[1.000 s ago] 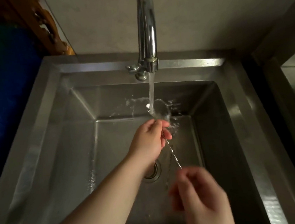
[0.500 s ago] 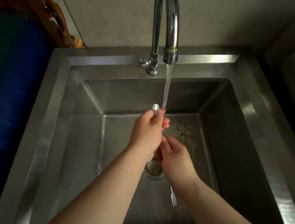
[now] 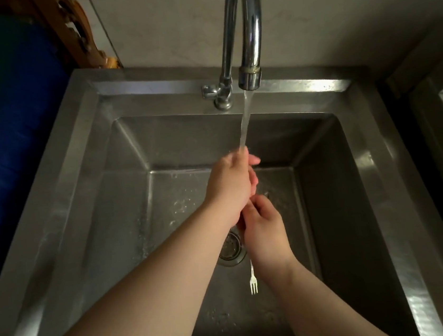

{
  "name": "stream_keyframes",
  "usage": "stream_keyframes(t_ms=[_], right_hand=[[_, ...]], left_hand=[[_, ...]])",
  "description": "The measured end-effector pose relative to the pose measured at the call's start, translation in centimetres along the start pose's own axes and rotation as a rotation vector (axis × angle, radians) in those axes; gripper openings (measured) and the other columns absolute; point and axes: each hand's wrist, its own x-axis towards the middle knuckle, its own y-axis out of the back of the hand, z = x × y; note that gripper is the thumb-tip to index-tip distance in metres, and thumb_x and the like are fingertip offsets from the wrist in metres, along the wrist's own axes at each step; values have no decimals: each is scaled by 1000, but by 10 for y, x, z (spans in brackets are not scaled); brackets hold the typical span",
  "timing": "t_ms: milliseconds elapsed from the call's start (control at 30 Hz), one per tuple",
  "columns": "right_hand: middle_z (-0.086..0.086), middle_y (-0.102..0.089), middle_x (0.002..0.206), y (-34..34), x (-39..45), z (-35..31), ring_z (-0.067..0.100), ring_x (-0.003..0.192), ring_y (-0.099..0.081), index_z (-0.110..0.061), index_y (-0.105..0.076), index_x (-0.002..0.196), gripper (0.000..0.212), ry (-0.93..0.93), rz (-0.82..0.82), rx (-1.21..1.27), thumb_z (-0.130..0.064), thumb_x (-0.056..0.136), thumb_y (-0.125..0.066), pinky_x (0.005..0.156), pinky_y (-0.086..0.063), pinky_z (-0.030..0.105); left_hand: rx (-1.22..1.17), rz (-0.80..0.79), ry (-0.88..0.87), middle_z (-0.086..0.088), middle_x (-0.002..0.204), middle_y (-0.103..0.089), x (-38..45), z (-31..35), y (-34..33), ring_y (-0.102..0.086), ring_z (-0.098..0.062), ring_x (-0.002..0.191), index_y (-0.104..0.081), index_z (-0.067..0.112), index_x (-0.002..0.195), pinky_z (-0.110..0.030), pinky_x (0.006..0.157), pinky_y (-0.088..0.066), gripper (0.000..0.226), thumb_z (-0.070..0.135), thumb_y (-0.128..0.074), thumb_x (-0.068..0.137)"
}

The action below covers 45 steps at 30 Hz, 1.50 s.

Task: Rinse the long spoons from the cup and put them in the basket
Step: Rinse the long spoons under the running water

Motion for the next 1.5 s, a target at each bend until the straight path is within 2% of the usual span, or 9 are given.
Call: stream_keyframes(t_ms=[100, 233, 500, 633, 900, 1033, 1133, 1333, 1500], right_hand=[[-3, -51, 58, 6, 4, -4, 13, 56, -42, 1, -56, 82, 32, 12, -16, 41, -26, 98, -53, 53, -34, 33], [1, -44, 58, 11, 9, -9, 10, 47, -35, -4, -53, 81, 31, 32, -150, 136, -24, 103, -46, 43, -29, 25], [0, -48, 57, 21, 27, -6, 12, 48, -39, -15, -55, 69, 39, -22, -287, 72, -26, 105, -43, 42, -33, 24], [-3, -49, 57, 18, 35, -12, 12, 50, -41, -17, -60, 73, 35, 69, -191, -81, -28, 102, -46, 45, -34, 26], [-2, -69, 72, -29, 48, -40, 10, 64, -62, -20, -63, 83, 30, 293, -42, -382, -40, 96, -46, 56, -45, 26], [-8, -67, 59, -30, 52, -51, 10, 57, -60, -26, -66, 66, 46, 255, -37, -300, -59, 93, -48, 57, -46, 31], [-15, -60, 49, -18, 53, -57, -4, 46, -53, -30, -70, 58, 44, 224, -182, -100, -43, 97, -54, 49, -41, 16], [-18, -58, 46, -14, 51, -55, -5, 42, -51, -21, -67, 78, 27, 205, -200, -53, -23, 99, -51, 41, -36, 10], [2, -77, 91, -16, 46, -54, 15, 89, -74, -16, -72, 106, 21, 213, -185, -9, -15, 99, -52, 79, -59, 36]], left_hand=[[-95, -82, -24, 11, 72, -73, -1, 0, -1, -65, -7, 64, -61, 33, 107, -25, 64, -51, 22, 22, -42, 105], [-457, -182, 76, 2, 84, -78, 4, 5, 8, -70, -8, 66, -63, 23, 111, -19, 59, -54, 26, 6, -45, 103], [-825, -266, 176, 5, 66, -58, 9, 4, 15, -44, -7, 50, -75, 19, 86, -22, 53, -35, 19, 30, -61, 90], [-678, -83, 141, -1, 68, -67, 15, 13, 15, -57, -10, 52, -63, 16, 79, -26, 53, -48, 29, 0, -50, 99], [-358, 263, -106, 4, 70, -74, 16, 22, 20, -69, -9, 64, -61, 15, 86, -22, 65, -56, 15, 2, -62, 94], [-412, 178, -54, 7, 80, -78, 14, 22, 26, -72, -7, 79, -70, 20, 95, -19, 70, -55, 17, 19, -55, 101], [-402, 78, 3, 8, 83, -78, 10, 18, 33, -73, -2, 76, -72, 23, 95, -13, 58, -52, 20, 20, -53, 102], [-381, 120, 9, -1, 101, -78, 8, 10, 19, -72, -17, 100, -71, 23, 93, -35, 92, -55, 10, 18, -63, 92], [-315, 155, 21, 3, 96, -78, 8, 6, 15, -73, -15, 98, -75, 39, 81, -30, 81, -54, 10, 41, -66, 79]])
